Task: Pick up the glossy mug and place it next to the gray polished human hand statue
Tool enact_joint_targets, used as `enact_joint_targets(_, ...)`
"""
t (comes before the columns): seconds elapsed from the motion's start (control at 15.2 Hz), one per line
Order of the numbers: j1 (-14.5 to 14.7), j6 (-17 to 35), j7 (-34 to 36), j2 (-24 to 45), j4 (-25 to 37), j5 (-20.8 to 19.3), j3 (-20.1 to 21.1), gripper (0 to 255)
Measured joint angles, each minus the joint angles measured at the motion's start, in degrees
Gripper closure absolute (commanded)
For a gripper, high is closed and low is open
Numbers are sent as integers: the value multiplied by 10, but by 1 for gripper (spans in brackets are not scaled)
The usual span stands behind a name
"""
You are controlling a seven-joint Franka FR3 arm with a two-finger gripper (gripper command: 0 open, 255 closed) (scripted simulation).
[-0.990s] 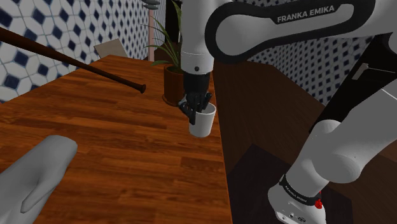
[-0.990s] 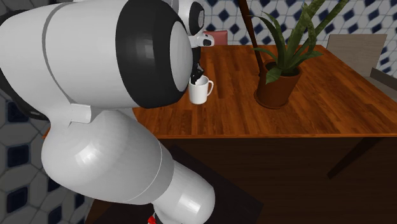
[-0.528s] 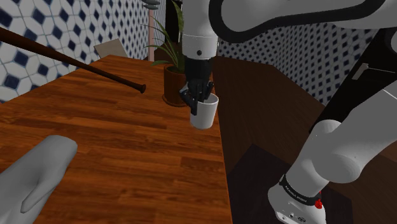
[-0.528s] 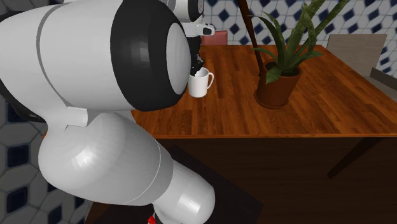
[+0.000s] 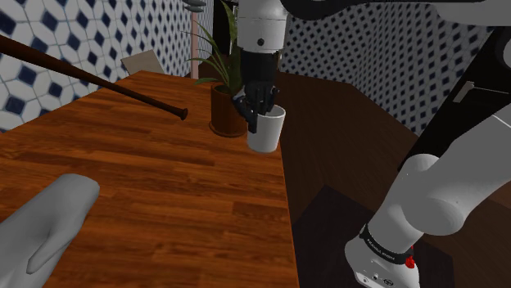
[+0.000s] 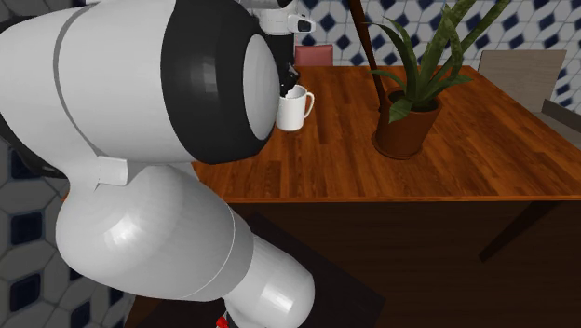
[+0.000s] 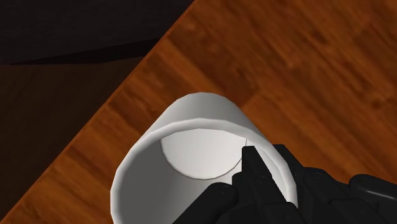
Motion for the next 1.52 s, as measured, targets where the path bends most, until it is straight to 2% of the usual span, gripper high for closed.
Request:
enact_joint_targets(0.13, 1, -10, 6, 9, 18, -2, 4, 255)
enact_joint_targets(0.4, 10, -13, 57, 80, 90, -18, 38, 255)
enact_joint_targets(0.73, 37, -31, 135, 201, 219, -64, 80, 255)
enact_joint_targets(0.99, 76, -59, 190, 299, 331, -109, 100, 255)
enact_joint_targets(1.32, 163, -127, 244, 449, 535, -180, 103, 255)
enact_joint_targets(1.39, 172, -131, 248, 464, 553, -186, 101, 255)
enact_joint_targets(1.52, 174, -122, 251, 469, 548, -188, 101, 255)
